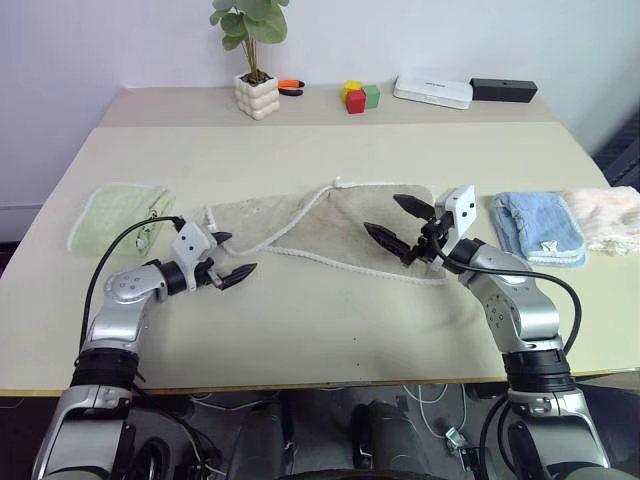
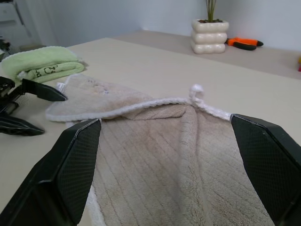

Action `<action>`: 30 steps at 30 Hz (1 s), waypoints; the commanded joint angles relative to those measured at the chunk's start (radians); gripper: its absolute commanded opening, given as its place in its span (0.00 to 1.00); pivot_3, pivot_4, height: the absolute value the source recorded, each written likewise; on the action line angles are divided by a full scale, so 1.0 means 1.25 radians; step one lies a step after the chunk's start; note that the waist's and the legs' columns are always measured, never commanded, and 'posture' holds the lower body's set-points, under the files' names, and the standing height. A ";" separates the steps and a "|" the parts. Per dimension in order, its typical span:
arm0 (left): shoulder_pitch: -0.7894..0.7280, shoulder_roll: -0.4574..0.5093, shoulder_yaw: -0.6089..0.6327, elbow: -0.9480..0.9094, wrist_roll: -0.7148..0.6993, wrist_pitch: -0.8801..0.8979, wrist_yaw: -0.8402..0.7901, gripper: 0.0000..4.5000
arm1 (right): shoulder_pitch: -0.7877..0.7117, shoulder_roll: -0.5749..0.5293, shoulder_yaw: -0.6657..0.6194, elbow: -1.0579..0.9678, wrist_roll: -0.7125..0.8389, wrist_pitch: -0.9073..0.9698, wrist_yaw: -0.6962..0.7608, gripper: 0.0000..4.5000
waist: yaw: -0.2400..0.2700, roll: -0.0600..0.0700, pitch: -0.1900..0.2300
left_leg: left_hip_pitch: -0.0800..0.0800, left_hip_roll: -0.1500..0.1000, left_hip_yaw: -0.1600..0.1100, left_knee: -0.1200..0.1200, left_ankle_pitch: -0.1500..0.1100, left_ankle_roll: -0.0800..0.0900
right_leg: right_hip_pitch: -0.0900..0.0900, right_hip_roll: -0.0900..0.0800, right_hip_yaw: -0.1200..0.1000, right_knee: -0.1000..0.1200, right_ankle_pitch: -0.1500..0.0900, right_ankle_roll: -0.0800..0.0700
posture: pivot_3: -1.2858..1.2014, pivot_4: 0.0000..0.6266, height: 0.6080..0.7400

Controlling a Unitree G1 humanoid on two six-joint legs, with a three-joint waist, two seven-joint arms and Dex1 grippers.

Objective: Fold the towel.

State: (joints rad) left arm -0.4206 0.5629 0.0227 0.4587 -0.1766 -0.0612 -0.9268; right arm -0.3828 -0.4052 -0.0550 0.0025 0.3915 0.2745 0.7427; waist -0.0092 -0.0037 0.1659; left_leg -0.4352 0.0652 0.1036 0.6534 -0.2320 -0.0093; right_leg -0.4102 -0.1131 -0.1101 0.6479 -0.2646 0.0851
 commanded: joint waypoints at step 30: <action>0.263 0.139 0.144 -0.360 -0.171 0.111 -0.122 0.01 | -0.224 -0.085 0.061 0.455 -0.329 -0.303 -0.187 1.00 | -0.005 0.002 0.001 | 0.000 0.000 0.001 -0.001 0.000 0.000 | -0.001 0.000 0.001 0.000 0.000 0.000 | 0.52 0.24 1.00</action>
State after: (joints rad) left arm -0.1029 0.7266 0.1799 0.0602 -0.3680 0.0711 -1.0816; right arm -0.6306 -0.4913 -0.0048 0.5266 0.0457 -0.0172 0.5219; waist -0.0154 -0.0011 0.1675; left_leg -0.4350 0.0657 0.1049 0.6514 -0.2317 -0.0097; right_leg -0.4121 -0.1134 -0.1094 0.6482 -0.2648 0.0848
